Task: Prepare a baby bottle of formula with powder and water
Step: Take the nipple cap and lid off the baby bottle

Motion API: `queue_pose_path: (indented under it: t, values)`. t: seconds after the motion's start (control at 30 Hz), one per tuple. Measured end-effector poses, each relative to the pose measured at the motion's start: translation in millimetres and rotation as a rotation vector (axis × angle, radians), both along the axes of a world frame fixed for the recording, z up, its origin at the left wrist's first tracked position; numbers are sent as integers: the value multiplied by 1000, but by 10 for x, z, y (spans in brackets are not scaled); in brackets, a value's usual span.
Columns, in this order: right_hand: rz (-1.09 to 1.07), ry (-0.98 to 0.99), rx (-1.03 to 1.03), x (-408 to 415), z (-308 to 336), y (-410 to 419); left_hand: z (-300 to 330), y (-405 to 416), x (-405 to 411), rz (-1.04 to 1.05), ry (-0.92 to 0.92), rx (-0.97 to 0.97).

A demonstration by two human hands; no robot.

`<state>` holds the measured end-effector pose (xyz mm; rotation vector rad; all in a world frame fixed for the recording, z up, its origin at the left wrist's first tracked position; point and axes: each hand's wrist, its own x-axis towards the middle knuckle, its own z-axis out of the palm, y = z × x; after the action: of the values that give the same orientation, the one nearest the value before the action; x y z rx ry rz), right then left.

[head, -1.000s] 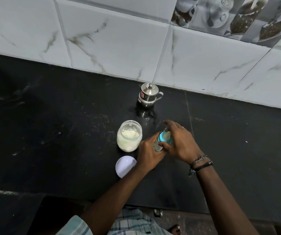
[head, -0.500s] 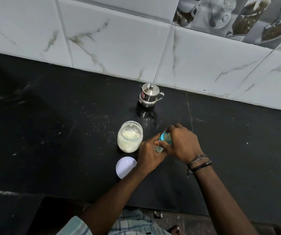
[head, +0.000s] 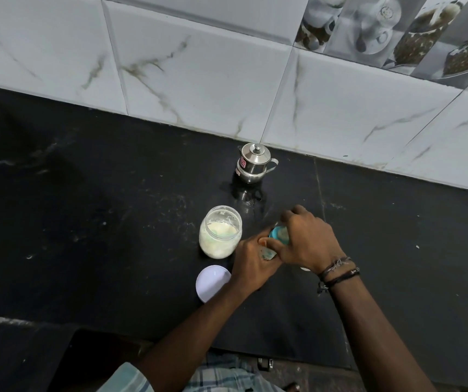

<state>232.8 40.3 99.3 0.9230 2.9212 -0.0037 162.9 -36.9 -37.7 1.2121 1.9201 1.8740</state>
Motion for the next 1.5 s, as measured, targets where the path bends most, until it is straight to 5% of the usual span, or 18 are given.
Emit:
queue_pose_path:
  t: [0.3, 0.53, 0.87, 1.13, 1.5]
  values:
    - [175, -62, -133, -30, 118, 20, -8, -9, -5, -3, -33, -3]
    - [-59, -37, -8, -23, 37, -46, -31, 15, -8, -17, -19, 7]
    - [176, 26, -150, 76, 176, -6, -28, -10, 6, -19, -64, -14]
    - [105, 275, -285, 520, 371, 47, -1, 2, 19, -20, -65, -23]
    - [-168, 322, -402, 1203, -165, -67, -84, 31, 37, 33, -67, -35]
